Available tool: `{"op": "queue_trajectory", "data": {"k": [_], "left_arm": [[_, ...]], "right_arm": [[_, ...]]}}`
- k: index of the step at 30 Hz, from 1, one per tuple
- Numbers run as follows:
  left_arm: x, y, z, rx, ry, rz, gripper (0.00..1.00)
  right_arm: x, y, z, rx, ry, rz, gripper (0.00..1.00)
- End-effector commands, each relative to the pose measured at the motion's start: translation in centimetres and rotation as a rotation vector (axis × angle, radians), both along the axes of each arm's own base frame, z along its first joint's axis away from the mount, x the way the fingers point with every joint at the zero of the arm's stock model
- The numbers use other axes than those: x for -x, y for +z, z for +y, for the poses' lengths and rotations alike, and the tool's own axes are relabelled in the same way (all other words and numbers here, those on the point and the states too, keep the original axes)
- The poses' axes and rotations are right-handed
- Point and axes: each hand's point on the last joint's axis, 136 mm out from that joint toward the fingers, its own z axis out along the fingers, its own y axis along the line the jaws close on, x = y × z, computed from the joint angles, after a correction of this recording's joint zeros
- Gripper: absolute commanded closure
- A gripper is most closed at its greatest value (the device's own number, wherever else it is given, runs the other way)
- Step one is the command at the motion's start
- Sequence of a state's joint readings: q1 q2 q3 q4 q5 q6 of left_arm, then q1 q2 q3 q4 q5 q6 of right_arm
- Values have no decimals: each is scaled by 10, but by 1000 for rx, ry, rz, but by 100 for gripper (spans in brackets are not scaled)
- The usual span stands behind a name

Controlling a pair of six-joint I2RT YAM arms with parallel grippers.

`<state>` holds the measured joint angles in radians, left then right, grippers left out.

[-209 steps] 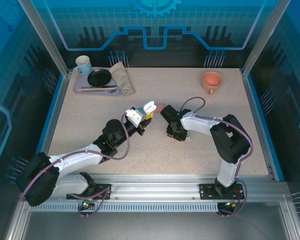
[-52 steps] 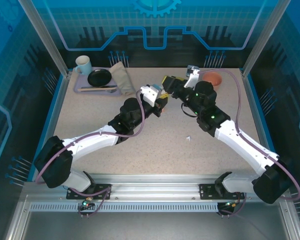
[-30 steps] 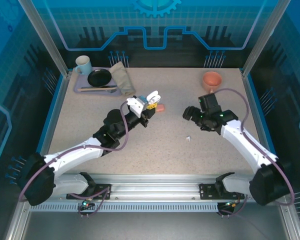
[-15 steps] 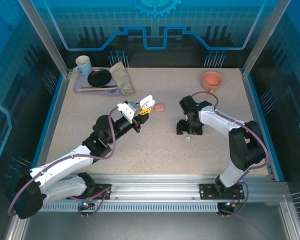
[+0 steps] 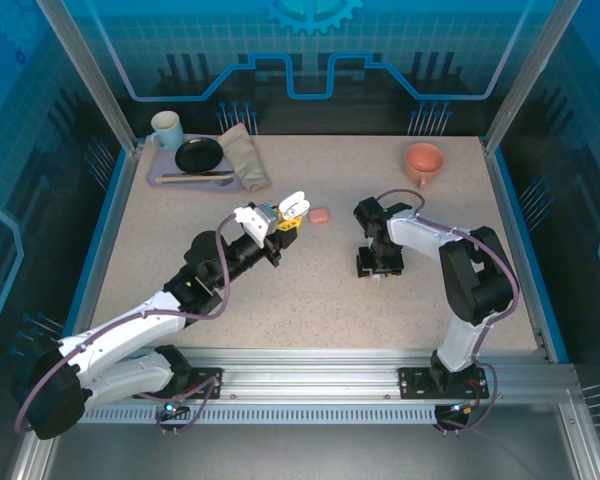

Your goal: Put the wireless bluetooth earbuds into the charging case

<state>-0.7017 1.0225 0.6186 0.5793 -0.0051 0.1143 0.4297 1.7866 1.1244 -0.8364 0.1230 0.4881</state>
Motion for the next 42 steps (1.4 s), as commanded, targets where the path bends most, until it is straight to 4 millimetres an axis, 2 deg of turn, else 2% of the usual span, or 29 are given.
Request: {"op": "queue_trajectory", "data": {"k": [1,12,18,25,35,42], "left_arm": [[0,-4,1,-6,-6,-11,100],[-1,-7,0,-6,-7,-4,100],[-1,-7,0,-5,-9,-2,100],[-2,-8,-1,-5,-8,2,100],[-4,-9,-3,-2,-9,9,100],[-4,-8,-2,0,-7,8,100]], "right_arm": [[-1,-6,1,16,19,14,44],[-3,-14,-6,56,19,19,51],[-7,-12,-10,50,-10,0,51],[-9,-10,-13,8,-47,-9,57],[-11,-9,-18,5,-57,-14,57],[-10,-12,-16,-8,-52,-5,59]]}}
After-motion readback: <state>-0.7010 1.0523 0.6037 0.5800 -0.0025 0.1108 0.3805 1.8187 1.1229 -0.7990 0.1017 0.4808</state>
